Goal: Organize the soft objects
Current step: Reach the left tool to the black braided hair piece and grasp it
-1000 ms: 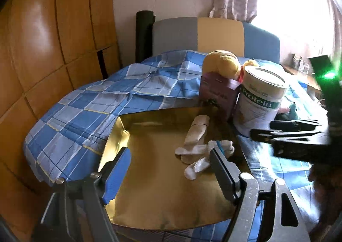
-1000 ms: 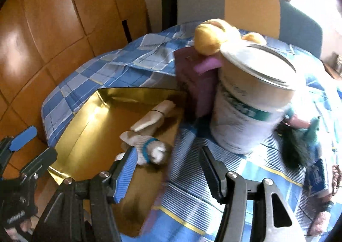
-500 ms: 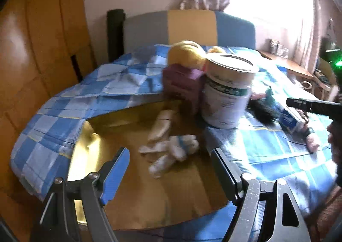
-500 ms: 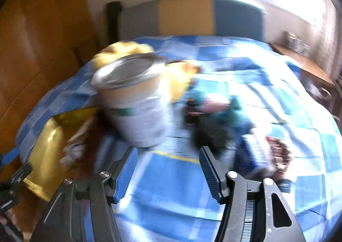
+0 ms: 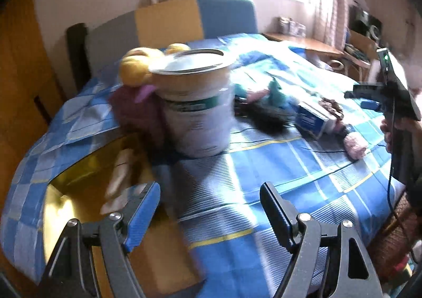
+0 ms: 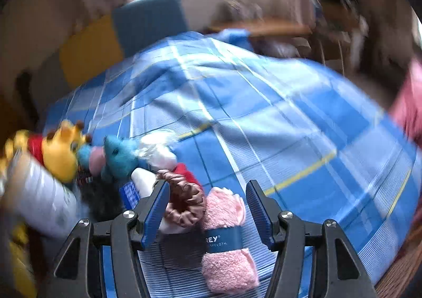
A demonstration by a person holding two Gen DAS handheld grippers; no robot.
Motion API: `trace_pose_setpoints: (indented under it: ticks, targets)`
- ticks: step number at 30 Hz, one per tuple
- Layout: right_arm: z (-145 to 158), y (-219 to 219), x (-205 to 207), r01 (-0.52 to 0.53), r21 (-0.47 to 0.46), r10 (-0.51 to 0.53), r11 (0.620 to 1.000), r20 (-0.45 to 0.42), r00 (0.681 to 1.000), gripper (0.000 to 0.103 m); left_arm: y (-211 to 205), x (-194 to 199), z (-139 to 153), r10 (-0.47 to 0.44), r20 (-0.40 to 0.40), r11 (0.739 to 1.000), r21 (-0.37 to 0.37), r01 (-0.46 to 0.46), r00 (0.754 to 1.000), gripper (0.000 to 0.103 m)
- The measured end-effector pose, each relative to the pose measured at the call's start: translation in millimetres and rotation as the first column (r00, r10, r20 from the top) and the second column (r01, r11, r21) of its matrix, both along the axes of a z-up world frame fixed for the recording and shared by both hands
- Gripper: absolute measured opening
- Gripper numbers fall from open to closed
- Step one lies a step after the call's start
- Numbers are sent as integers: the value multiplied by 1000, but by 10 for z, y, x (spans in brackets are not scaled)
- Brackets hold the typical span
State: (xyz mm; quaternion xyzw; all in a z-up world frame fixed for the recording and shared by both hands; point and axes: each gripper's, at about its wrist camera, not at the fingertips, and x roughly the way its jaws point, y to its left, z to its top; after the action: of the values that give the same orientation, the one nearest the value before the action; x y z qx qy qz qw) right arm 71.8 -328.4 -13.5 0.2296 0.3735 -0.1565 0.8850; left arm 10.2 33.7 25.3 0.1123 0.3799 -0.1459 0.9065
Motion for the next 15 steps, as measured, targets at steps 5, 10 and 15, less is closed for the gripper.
trace_pose_setpoints:
  ticks: [5, 10, 15]
  targets:
    - [-46, -205, -56, 43, 112, -44, 993, 14, 999, 61, -484, 274, -113, -94, -73, 996, -13, 94, 993, 49]
    - [-38, -127, -47, 4, 117, -7, 993, 24, 1000, 61, -916, 641, -268, -109, -155, 993, -52, 102, 982, 42]
    - [-12, -81, -39, -38, 137, 32, 990, 45, 998, 61, -1369, 1071, -359, -79, -182, 994, -93, 63, 980, 42]
